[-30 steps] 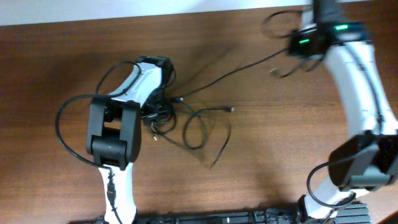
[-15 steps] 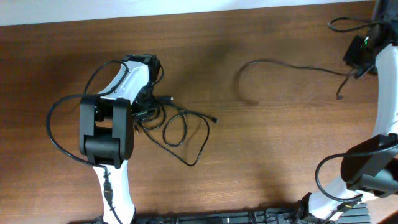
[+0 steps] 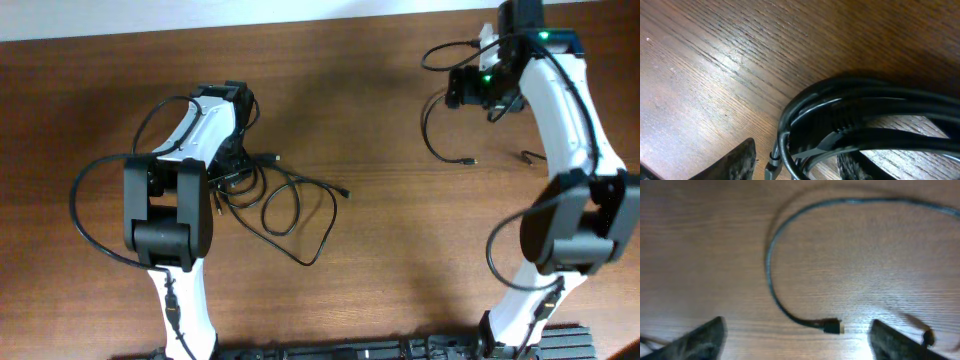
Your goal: Untangle cables
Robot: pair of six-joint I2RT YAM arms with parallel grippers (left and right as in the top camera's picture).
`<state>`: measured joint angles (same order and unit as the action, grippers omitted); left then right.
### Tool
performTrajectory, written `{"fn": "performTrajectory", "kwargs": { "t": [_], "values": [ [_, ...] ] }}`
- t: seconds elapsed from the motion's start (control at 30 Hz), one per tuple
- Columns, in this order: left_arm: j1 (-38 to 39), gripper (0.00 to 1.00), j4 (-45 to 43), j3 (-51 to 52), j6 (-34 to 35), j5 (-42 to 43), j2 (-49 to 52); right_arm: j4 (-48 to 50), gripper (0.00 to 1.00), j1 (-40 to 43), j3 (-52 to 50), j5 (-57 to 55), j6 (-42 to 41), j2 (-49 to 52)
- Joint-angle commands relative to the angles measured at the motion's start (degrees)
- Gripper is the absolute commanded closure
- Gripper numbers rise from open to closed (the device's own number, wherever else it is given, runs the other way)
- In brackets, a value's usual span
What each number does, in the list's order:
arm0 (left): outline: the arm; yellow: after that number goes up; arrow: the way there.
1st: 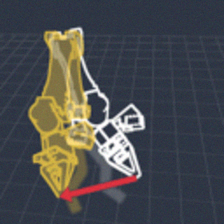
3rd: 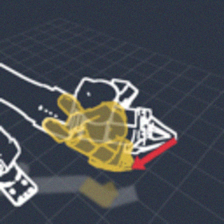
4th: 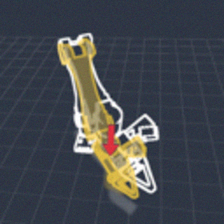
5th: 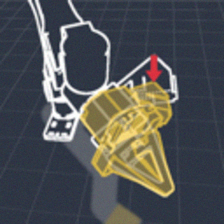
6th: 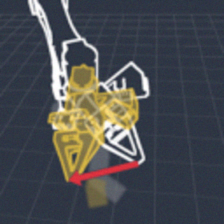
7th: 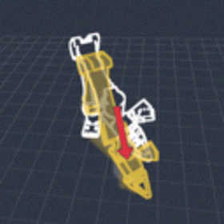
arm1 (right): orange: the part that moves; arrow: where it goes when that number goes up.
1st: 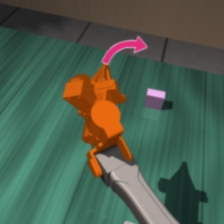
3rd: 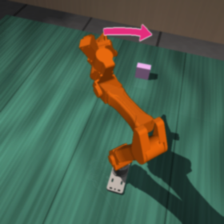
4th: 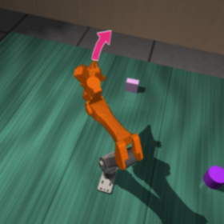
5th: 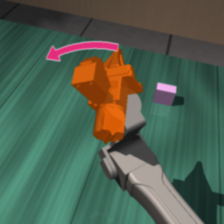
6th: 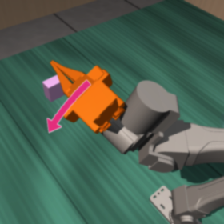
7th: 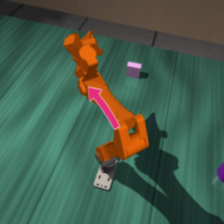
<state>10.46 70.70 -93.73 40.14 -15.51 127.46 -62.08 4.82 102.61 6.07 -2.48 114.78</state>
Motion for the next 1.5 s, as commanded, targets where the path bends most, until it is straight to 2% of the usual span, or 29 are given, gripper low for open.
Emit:
{"fn": "performTrajectory", "kwargs": {
  "t": [0.0, 0.07, 0.1, 0.13, 0.27, 0.33, 0.47, 0.57, 0.73, 0.77, 0.83, 0.87, 0.97, 1.0, 1.03, 1.13, 1.27, 1.37, 1.47],
  "values": [
    [0.02, 0.34, -2.54, 1.42, 0.13, 4.17, 4.00, 1.03, 0.05, 0.09, -0.63, -9.90, -7.06, 1.90],
    [0.02, 0.26, -2.56, 1.42, 0.13, 4.17, 4.00, 0.96, 0.04, 0.96, 0.57, -14.99, -10.91, 0.11],
    [0.02, 0.18, -2.56, 1.42, 0.13, 4.17, 4.00, 0.79, 0.04, 1.53, 1.25, -16.31, -12.41, -0.79],
    [0.02, 0.01, -2.58, 1.42, 0.13, 4.17, 4.00, 0.92, 0.00, 3.19, 1.70, -17.16, -13.70, -2.25],
    [0.02, 0.01, -2.64, 1.42, 0.15, 5.40, 4.00, 0.90, 0.02, 9.31, 1.42, -16.83, -8.26, -0.76],
    [0.02, 0.01, -2.80, 1.42, 0.15, 6.99, 4.00, -1.64, 0.03, 12.39, 1.42, -16.85, -8.39, 1.01],
    [0.02, 0.01, -2.78, 1.42, 0.15, 7.41, 4.00, -4.00, 0.03, 17.68, 0.20, -16.15, -13.25, 2.82],
    [0.02, 0.01, -2.78, 1.42, 0.15, 7.39, 4.00, -5.44, 0.14, 20.09, -3.30, -11.72, -12.81, 4.22],
    [0.02, 0.01, -2.78, 1.42, 0.15, 7.39, 4.00, -5.57, 0.14, 20.59, -12.31, -12.57, -18.95, 4.22],
    [0.02, 0.01, -2.78, 1.42, 0.15, 7.39, 4.00, -4.66, 0.18, 20.76, -14.60, -12.26, -19.89, 4.22],
    [0.02, 0.01, -2.80, 1.42, 0.15, 7.39, 4.00, -3.52, 0.34, 20.81, -18.43, -11.91, -20.98, 4.22],
    [0.02, 0.01, -2.82, 1.42, 0.15, 7.39, 4.00, -3.56, 0.46, 20.81, -18.82, -11.85, -20.98, 4.22],
    [0.02, 0.01, -2.99, 1.42, 0.15, 7.39, 4.00, -3.56, 0.57, 20.81, -18.82, -11.52, -20.92, 4.22],
    [0.02, 0.01, -2.99, 1.42, 0.15, 7.39, 4.00, -3.45, 0.72, 20.70, -18.82, -9.53, -19.93, 4.22],
    [0.02, 0.01, -3.02, 1.42, 0.15, 7.39, 4.00, -3.10, 0.96, 20.44, -18.82, -5.27, -16.72, 4.22],
    [0.02, 0.01, -3.21, 1.42, 0.15, 7.41, 4.00, -2.10, 0.96, 18.51, -17.66, 8.90, -6.93, 4.00],
    [0.02, 0.01, -3.21, 1.42, 0.15, 7.39, 4.00, 1.11, 0.96, 13.29, -13.97, 17.70, 1.90, 2.12],
    [0.02, 0.01, -4.52, 1.42, 0.15, 7.85, 4.00, 5.79, 0.96, 6.86, -13.99, 17.29, 10.03, 2.16],
    [0.02, 0.01, -4.68, 1.42, 0.15, 7.82, 4.00, 10.99, 0.96, 0.92, -13.99, 14.16, 11.45, 2.16]
  ]
}}
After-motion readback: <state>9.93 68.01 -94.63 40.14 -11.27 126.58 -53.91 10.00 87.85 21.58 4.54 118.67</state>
